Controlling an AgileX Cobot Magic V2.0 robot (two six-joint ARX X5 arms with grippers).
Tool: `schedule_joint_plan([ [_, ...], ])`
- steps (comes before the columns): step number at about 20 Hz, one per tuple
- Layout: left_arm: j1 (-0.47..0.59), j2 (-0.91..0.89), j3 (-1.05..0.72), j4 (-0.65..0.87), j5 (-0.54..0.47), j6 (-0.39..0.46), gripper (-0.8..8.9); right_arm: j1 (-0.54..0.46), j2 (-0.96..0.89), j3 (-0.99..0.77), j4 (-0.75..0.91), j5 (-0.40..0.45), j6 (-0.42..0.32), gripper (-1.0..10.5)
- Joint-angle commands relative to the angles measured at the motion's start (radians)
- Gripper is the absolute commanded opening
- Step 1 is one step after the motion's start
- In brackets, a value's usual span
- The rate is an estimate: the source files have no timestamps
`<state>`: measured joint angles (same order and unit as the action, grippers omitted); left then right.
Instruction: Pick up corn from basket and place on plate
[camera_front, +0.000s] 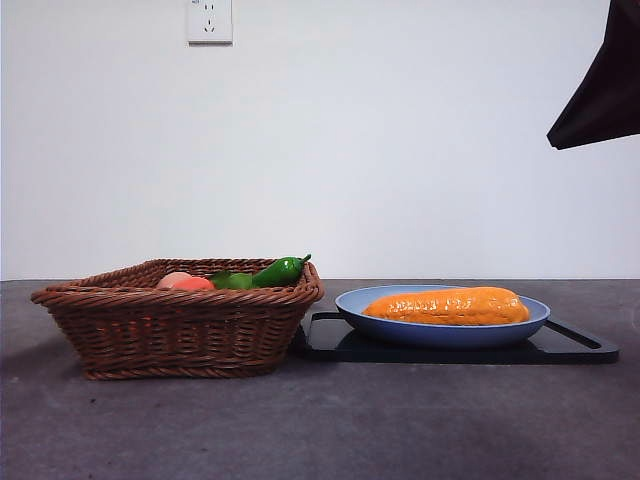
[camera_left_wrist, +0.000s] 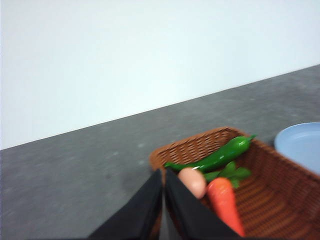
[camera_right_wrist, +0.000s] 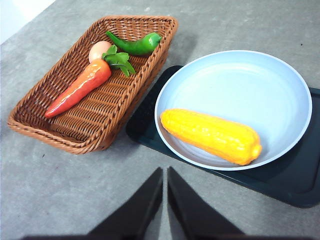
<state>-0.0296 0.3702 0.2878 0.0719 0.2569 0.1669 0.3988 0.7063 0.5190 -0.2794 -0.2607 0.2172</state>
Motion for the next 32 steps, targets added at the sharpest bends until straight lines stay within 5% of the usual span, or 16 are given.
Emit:
schedule_joint_plan([
  [1,0.028,-0.107,-0.096,0.005,-0.018,0.002,0.08,0.005,0.003,0.006,0.01,0.001,0.009,0.0],
  [12,0.05,-0.369,-0.248,-0.267,-0.023,-0.003,0.08,0.005,0.003,0.006,0.01,0.001,0.009,0.0],
  [32,0.053,-0.367,-0.276,-0.266,-0.022,-0.055,0.08,0.005,0.003,0.006,0.011,0.001,0.008,0.0],
])
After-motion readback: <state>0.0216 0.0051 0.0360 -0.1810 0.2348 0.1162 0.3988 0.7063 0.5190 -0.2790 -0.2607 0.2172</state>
